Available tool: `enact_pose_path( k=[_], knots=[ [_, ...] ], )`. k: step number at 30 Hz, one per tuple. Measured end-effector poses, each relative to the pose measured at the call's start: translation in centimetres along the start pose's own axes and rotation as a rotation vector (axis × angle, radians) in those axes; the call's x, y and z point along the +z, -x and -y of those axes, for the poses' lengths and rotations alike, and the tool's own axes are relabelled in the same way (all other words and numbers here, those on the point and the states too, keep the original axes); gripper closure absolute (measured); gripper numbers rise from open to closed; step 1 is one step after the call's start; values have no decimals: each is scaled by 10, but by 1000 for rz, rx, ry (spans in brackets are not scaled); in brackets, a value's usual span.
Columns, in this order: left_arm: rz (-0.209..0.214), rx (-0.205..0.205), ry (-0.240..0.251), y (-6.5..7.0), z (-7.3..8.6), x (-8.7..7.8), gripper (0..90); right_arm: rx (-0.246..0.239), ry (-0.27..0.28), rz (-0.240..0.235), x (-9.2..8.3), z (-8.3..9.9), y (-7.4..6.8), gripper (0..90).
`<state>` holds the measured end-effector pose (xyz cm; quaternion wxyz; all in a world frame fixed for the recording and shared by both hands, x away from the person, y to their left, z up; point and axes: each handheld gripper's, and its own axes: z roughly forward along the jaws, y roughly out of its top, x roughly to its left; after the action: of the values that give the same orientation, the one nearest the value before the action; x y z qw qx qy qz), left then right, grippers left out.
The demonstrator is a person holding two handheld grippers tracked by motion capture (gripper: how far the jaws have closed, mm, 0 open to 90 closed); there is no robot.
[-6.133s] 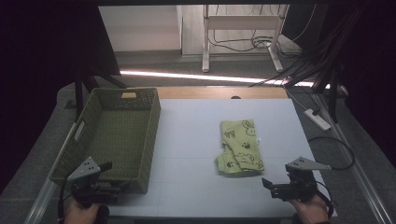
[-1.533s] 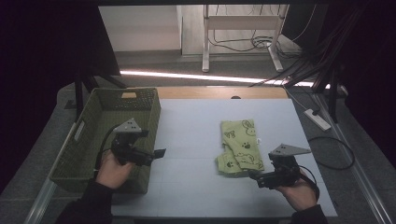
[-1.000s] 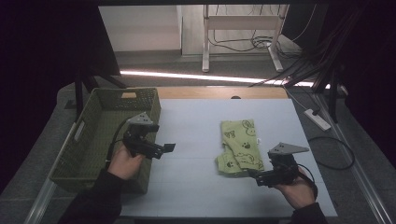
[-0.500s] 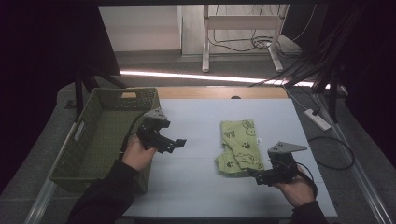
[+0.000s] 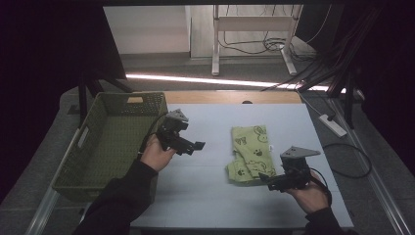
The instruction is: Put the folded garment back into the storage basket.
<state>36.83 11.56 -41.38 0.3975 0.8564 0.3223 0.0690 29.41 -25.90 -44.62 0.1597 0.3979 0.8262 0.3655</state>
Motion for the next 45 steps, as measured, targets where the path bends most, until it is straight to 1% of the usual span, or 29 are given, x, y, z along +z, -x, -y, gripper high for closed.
enact_pose_path(
  k=[1, 3, 4, 6, 10, 11, 16, 18, 21, 23, 24, 25, 26, 28, 29, 31, 36, 37, 38, 40, 43, 45],
  knots=[
    [0, 0, 0, 0, 0, 0, 0, 3, 2, 1, 0, 0, 0, 0],
    [-2, 6, -5, -2, -3, 7, 0, 6, 0, 3, 1, 0, 1, 0],
    [-2, 6, -5, -2, -3, 7, 0, 6, 0, 3, 1, 0, 1, 0],
    [1, 1, -7, -4, -5, 13, 0, 11, -7, 3, 2, -1, 3, 0],
    [23, -21, 10, -6, -7, 20, 0, 11, -16, 1, 4, -1, 5, 0],
    [23, -21, 10, -6, -7, 20, 0, 10, -19, -1, 5, -1, 5, 0],
    [18, -24, 4, -6, -14, 31, 0, 27, -34, -9, 7, -2, 7, 0],
    [18, -24, 5, -6, -15, 33, 0, 29, -31, -5, 7, -2, 8, 0],
    [24, -29, -2, -5, -22, 41, 0, 28, -23, 2, 8, -3, 8, 0],
    [24, -29, -7, -5, -23, 43, 0, 21, -30, 11, 9, -3, 9, 0],
    [12, -9, -23, -4, -26, 48, 0, 19, -31, 14, 9, -3, 9, 0],
    [12, -9, -23, -4, -26, 48, 0, 17, -31, 15, 10, -3, 9, 0],
    [13, -4, -33, -3, -29, 53, 0, 14, -34, 16, 11, -3, 9, 0],
    [19, -6, -35, -3, -31, 59, 0, 10, -39, 20, 12, -3, 10, 0],
    [19, -6, -35, -3, -31, 59, 0, 9, -42, 20, 13, -3, 10, 0],
    [30, -11, -37, -4, -34, 66, 0, 12, -47, 23, 14, -4, 11, 0],
    [33, -10, -43, -7, -38, 77, 0, 30, -57, 21, 15, -5, 16, 0],
    [33, -10, -43, -7, -38, 77, 0, 30, -57, 21, 15, -5, 16, 0],
    [35, -8, -45, -7, -39, 82, 0, 28, -56, 19, 16, -5, 17, 0],
    [36, -8, -47, -8, -40, 84, 0, 20, -52, 21, 17, -6, 17, 0],
    [39, -2, -51, -7, -43, 94, 0, 23, -58, 24, 19, -6, 17, 0],
    [42, -8, -52, -7, -45, 99, 0, 21, -65, 24, 20, -6, 17, 0]
  ],
)
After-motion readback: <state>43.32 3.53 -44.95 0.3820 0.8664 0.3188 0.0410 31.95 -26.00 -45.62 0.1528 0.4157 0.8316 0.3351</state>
